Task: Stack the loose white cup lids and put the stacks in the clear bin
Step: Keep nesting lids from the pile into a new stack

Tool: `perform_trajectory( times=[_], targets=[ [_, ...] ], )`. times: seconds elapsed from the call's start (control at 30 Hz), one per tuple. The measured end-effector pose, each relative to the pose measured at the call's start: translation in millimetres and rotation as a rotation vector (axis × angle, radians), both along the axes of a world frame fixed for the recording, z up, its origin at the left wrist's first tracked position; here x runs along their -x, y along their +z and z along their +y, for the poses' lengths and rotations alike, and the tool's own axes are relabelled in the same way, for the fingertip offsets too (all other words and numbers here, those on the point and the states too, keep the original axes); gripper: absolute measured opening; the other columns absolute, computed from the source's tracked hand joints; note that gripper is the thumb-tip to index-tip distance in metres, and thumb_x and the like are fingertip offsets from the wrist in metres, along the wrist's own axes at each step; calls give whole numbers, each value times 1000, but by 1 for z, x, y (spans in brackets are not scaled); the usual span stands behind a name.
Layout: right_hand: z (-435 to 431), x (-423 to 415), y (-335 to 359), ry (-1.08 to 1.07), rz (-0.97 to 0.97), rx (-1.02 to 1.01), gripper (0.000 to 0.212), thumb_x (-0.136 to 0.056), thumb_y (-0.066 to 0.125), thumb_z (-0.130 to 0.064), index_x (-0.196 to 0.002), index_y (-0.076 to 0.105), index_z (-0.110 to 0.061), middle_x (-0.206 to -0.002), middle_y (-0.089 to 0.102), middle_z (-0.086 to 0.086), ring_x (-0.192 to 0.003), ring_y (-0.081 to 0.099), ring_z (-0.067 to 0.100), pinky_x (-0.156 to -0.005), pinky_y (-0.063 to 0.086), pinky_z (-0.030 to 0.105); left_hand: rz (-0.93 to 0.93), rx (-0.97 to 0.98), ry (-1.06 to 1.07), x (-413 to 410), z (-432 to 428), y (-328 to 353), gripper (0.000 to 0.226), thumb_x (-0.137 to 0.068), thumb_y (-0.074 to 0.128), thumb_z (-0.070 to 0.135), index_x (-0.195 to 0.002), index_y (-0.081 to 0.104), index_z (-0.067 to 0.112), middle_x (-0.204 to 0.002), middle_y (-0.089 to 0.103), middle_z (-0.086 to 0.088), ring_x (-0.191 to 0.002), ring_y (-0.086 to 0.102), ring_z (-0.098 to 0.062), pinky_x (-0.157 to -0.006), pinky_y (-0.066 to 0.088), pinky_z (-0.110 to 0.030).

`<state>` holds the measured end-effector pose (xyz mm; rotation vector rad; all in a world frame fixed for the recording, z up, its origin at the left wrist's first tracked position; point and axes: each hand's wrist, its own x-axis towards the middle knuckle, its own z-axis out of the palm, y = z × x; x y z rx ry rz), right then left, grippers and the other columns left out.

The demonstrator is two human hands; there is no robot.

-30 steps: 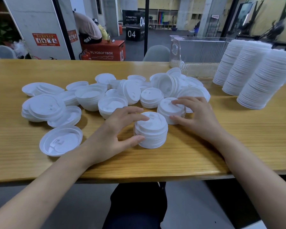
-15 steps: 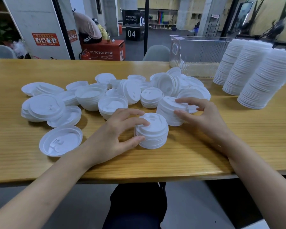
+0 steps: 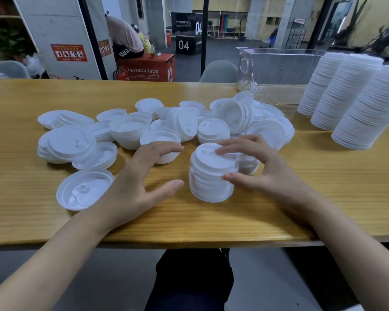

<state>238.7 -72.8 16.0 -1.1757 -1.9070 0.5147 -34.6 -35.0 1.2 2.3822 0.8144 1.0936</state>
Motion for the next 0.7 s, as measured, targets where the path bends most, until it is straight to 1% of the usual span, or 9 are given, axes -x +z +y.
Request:
perform_trajectory(
  times=[0.07, 0.13, 0.27, 0.37, 0.47, 0.57, 0.63, 0.7],
  targets=[
    [-1, 0, 1, -8, -5, 15, 44, -70, 80, -39, -113, 71, -30, -126, 62, -22, -128, 42, 10, -101, 29, 9, 20, -20, -28, -2, -1, 0, 50, -85, 64, 42, -133, 50, 34, -137, 51, 18, -134, 44, -14, -106, 32, -16],
    [-3, 0, 0, -5, -11, 25, 43, -70, 80, -35, -113, 72, -30, -126, 62, -21, -128, 42, 9, -102, 30, 10, 66, -45, -62, -4, -1, -1, 51, -86, 64, 39, -134, 52, 30, -140, 50, 15, -136, 42, -14, -109, 31, -18],
    [-3, 0, -1, -13, -39, 23, 44, -70, 80, -36, -113, 71, -30, -128, 62, -19, -127, 42, 14, -107, 33, 20, 135, -49, -93, -3, 0, -2, 51, -88, 63, 40, -137, 52, 30, -145, 46, 13, -139, 39, -14, -112, 28, -20],
    [-1, -1, -3, -8, -49, 16, 45, -70, 81, -39, -113, 71, -31, -128, 62, -18, -126, 42, 15, -106, 33, 19, 161, -40, -108, -3, 1, -4, 51, -89, 62, 41, -138, 52, 32, -147, 43, 14, -140, 38, -14, -112, 29, -21],
    [0, -2, -5, 3, -91, -5, 48, -69, 77, -50, -113, 71, -34, -128, 62, -18, -125, 43, 15, -106, 34, 20, 182, -56, -112, -3, 2, -5, 51, -89, 61, 43, -138, 51, 33, -147, 42, 15, -140, 38, -14, -112, 30, -20],
    [-1, -4, -2, -5, -53, -14, 48, -70, 80, -45, -116, 70, -34, -129, 61, -21, -128, 42, 10, -106, 32, 16, 190, -66, -112, -3, 2, -6, 51, -89, 61, 43, -139, 51, 32, -147, 41, 15, -139, 38, -14, -111, 31, -20],
    [-1, -11, -1, -86, -11, -79, 47, -74, 77, -46, -118, 69, -32, -129, 61, -22, -129, 42, 9, -105, 32, 16, 187, -66, -114, -3, 2, -6, 52, -89, 61, 42, -139, 50, 32, -148, 41, 15, -139, 38, -13, -111, 31, -20],
    [3, -22, -2, -230, -35, -120, 47, -76, 72, -50, -119, 67, -32, -128, 60, -22, -127, 42, 9, -106, 33, 21, 182, -70, -118, -3, 2, -6, 54, -89, 61, 42, -141, 48, 34, -149, 40, 15, -140, 37, -11, -111, 29, -18]
  ],
)
